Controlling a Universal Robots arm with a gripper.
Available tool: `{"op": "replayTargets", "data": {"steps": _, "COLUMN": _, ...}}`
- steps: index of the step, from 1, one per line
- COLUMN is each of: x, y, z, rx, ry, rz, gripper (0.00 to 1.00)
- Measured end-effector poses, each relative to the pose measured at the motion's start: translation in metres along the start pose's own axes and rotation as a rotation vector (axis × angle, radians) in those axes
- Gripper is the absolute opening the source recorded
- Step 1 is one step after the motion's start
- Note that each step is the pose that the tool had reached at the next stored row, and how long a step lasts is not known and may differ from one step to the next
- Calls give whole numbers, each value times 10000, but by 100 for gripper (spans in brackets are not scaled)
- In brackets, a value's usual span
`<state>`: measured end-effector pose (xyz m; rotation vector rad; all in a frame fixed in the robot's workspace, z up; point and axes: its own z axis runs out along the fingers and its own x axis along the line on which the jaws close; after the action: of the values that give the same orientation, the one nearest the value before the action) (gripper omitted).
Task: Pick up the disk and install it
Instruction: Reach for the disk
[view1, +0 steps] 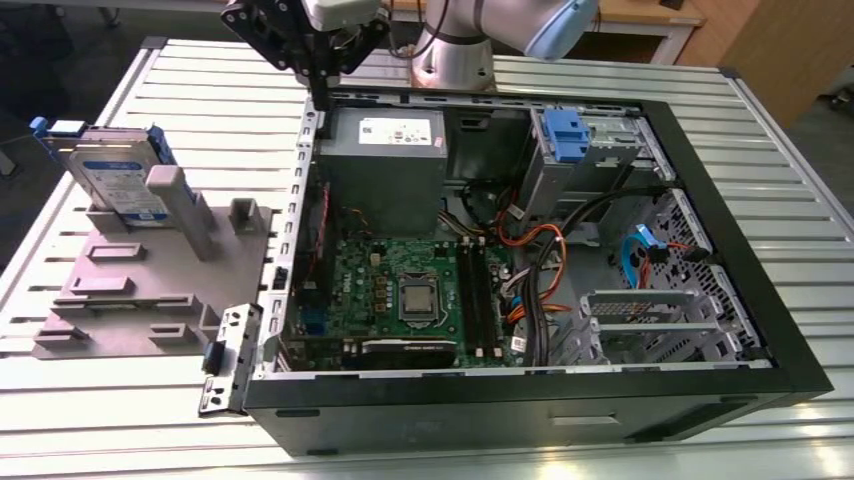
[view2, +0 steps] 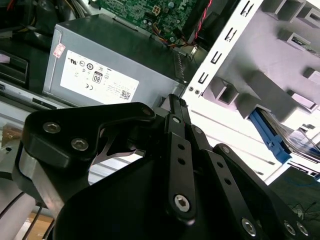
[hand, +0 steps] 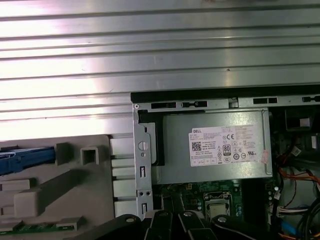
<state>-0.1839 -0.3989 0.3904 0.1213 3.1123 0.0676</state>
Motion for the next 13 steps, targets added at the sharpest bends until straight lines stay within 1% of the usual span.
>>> {"op": "replayTargets", "data": {"steps": 13, "x": 120, "y": -10, "z": 7, "rx": 0, "ry": 0, "rz": 5, "gripper": 11}}
